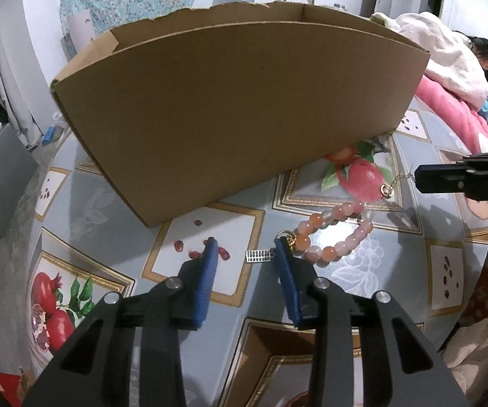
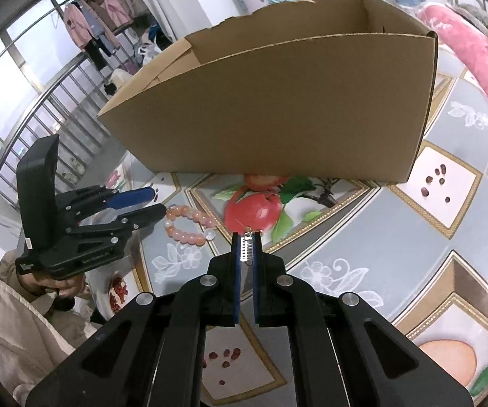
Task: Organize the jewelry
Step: 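Carry the earring into the cardboard box and open the right tool, then move the right tool back out of the box to the peach bracelet, then close the right tool on the small gold ring beside the peach bracelet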
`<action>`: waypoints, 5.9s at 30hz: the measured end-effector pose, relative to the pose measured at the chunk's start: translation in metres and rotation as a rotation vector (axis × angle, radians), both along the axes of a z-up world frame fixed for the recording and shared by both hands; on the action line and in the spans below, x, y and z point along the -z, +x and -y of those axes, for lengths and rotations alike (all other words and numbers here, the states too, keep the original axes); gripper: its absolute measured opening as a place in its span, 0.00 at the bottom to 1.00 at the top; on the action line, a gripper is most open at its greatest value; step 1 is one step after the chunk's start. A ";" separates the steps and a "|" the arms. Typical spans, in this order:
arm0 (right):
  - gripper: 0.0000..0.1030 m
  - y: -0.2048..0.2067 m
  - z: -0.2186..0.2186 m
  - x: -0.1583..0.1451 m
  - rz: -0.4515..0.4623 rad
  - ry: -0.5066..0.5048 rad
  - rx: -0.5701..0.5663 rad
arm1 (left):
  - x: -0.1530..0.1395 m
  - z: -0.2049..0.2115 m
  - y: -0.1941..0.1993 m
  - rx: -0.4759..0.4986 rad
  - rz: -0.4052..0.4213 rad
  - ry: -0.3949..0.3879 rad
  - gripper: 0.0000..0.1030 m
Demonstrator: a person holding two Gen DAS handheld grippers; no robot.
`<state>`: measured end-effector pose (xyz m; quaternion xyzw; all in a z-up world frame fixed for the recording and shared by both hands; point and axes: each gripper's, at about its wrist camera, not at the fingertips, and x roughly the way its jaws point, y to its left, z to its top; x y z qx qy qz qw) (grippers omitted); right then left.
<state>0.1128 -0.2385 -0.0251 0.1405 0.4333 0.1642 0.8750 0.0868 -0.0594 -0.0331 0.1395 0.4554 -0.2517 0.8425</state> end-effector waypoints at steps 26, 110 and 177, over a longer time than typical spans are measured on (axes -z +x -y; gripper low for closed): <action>0.04 -0.008 0.006 -0.010 0.046 0.009 0.009 | -0.014 -0.013 -0.007 -0.030 -0.026 -0.032 0.13; 0.85 0.007 -0.054 0.033 -0.116 -0.360 0.143 | 0.000 -0.030 -0.008 -0.139 -0.102 0.024 0.73; 0.26 0.001 -0.043 -0.001 0.009 -0.220 0.005 | 0.010 -0.037 -0.018 -0.127 -0.061 0.029 0.96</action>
